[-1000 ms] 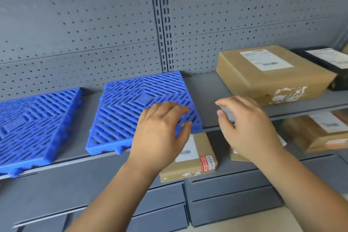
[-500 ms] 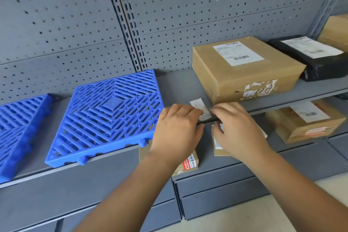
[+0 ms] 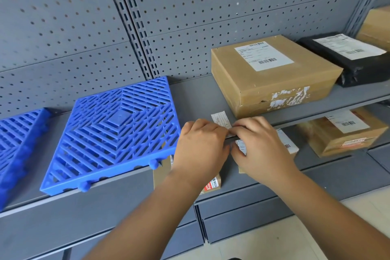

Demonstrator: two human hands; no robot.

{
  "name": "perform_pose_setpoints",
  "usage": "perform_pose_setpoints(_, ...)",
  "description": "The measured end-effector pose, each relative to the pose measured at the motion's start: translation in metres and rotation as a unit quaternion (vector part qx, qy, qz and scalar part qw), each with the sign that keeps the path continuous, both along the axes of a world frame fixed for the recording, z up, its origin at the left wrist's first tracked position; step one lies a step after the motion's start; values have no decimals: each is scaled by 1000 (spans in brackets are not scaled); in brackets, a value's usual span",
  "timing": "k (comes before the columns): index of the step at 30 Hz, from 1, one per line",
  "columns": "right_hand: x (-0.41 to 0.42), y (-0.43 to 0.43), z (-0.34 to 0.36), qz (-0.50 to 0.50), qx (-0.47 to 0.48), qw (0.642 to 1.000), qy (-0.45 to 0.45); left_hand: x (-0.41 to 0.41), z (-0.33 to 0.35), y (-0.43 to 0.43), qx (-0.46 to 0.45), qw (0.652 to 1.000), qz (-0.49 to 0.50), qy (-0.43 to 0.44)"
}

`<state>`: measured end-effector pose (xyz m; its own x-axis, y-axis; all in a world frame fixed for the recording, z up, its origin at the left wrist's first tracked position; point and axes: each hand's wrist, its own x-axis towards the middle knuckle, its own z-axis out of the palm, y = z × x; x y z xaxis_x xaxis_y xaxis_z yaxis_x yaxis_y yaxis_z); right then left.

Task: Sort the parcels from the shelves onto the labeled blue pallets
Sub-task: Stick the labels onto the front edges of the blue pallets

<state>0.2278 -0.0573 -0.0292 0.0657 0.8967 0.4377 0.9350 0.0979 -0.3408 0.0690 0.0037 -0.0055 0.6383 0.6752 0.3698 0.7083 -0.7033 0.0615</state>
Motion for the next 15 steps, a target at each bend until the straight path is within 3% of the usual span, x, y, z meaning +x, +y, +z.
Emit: perform_pose_setpoints(15, -7, 0, 14, 13, 0, 1000, 22, -26, 6, 2, 32, 997, -36, -54)
